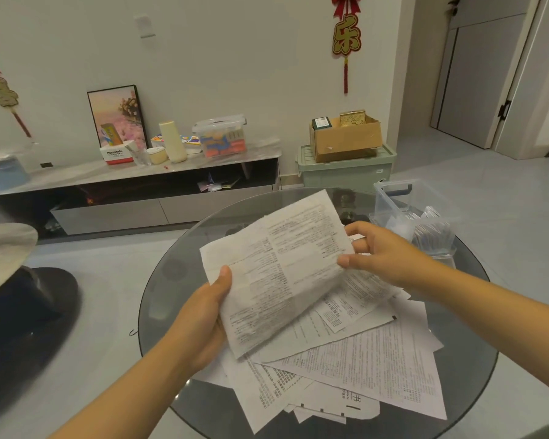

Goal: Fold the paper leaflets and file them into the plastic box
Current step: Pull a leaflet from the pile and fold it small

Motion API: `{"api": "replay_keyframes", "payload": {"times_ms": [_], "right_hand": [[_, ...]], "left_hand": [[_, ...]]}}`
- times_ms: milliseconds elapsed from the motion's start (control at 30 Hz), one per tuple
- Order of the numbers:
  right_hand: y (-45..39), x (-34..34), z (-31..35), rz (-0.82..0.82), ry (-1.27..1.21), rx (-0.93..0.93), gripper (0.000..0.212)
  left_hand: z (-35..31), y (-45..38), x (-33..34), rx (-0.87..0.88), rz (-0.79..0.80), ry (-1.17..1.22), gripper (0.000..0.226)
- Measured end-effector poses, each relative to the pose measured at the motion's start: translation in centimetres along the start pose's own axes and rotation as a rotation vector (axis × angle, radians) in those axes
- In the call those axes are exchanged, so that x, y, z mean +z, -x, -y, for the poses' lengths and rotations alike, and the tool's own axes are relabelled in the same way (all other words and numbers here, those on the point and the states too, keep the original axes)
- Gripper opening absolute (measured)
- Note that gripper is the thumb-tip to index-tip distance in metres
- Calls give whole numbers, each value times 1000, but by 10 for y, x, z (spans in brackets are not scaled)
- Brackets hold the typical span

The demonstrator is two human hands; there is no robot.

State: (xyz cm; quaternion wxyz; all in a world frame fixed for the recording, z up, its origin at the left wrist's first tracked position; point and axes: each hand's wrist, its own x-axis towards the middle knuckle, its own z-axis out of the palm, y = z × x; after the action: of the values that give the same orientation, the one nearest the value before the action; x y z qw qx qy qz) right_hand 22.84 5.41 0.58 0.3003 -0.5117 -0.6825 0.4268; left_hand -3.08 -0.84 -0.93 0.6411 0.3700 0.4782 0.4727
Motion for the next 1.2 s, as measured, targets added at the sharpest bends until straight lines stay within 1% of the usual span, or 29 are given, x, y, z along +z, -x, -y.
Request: {"api": "replay_keyframes", "payload": {"times_ms": [67, 167, 233, 267, 300, 367, 400, 467, 567, 633, 667, 733, 800, 867, 933, 1000, 1100, 1200], "right_hand": [[0, -3, -6, 27, 14, 38, 33], [4, -1, -15, 31, 245, 86, 46], [6, 2, -19, 39, 374, 86, 59], [7, 4, -20, 49, 423, 81, 65], [8, 5, -21, 56, 465, 80, 69], [10, 7, -23, 73, 531, 71, 72], [10, 8, -25, 81, 557, 66, 70], [11, 11, -28, 96, 599, 47, 64], [13, 11, -29, 100, 745, -7, 57], [13, 11, -29, 58, 843, -73, 57], [14, 12, -29, 51, 853, -138, 55], [16, 15, -27, 110, 797, -258, 49], [19, 22, -26, 221, 774, -301, 49], [22, 27, -26, 306, 841, -306, 56], [24, 29, -24, 347, 891, -294, 63], [24, 28, -21, 354, 915, -305, 66], [24, 27, -18, 359, 932, -331, 66], [23, 26, -17, 371, 943, -340, 62]], "left_hand": [[2, -1, 0, 9, -44, -116, 39], [10, -1, 2, 63, -163, -501, 34], [15, -3, 4, 136, -193, -744, 24], [16, -5, 5, 158, -200, -830, 23], [18, -7, 4, 158, -205, -896, 33], [21, -13, -1, 134, -213, -980, 62], [23, -16, -4, 129, -212, -1029, 74], [26, -18, -7, 143, -193, -1090, 88], [28, -16, -6, 187, -170, -1132, 98], [29, -16, -7, 281, -190, -1228, 96], [29, -14, -7, 352, -181, -1295, 91], [26, -10, -4, 422, -66, -1419, 79], [24, -5, 2, 361, 90, -1482, 78], [27, -3, 6, 271, 179, -1536, 73], [28, -5, 9, 254, 230, -1580, 70], [28, -7, 9, 243, 277, -1605, 71], [26, -9, 9, 228, 327, -1640, 73], [22, -9, 12, 235, 338, -1673, 71]]}}
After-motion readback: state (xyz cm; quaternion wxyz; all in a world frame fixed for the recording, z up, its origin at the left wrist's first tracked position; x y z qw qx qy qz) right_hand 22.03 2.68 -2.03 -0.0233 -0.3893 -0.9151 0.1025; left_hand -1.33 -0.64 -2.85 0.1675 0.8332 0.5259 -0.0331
